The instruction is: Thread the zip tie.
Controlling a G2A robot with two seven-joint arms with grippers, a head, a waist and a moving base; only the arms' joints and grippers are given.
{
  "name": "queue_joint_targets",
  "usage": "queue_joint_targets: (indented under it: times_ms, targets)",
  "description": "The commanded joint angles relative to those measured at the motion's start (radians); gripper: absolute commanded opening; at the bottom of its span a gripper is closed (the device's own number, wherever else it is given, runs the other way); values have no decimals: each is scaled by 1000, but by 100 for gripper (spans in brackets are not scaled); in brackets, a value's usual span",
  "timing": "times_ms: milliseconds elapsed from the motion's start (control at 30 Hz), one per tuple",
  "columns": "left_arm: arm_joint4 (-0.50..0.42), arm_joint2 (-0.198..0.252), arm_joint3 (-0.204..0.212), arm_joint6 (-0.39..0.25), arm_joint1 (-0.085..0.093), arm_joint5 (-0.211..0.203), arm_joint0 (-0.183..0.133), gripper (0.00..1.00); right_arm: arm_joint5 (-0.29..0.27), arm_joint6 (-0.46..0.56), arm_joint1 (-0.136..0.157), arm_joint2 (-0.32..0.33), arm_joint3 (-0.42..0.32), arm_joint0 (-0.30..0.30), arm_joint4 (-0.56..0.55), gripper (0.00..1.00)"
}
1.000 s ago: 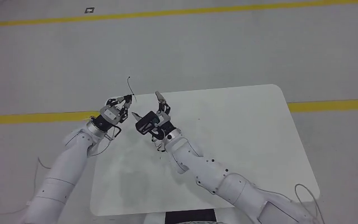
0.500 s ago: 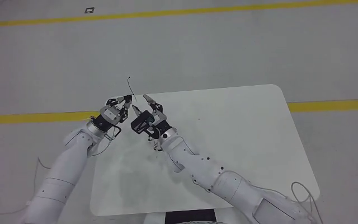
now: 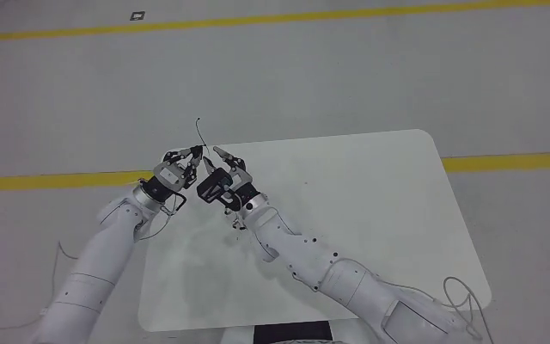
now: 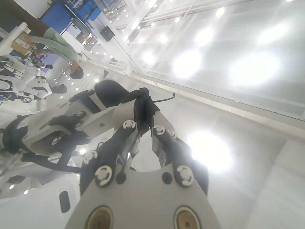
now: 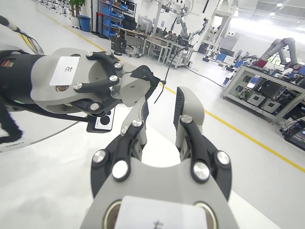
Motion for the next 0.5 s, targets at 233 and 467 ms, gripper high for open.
queue_joint_targets:
  times_ms: [233, 467]
  targets:
    - [0, 0, 0, 0, 0, 0, 0, 0, 0, -13, -10, 3, 23, 9, 0, 24]
    - [0, 0, 0, 0, 0, 0, 0, 0, 0, -25, -16, 2, 33, 16, 0, 17]
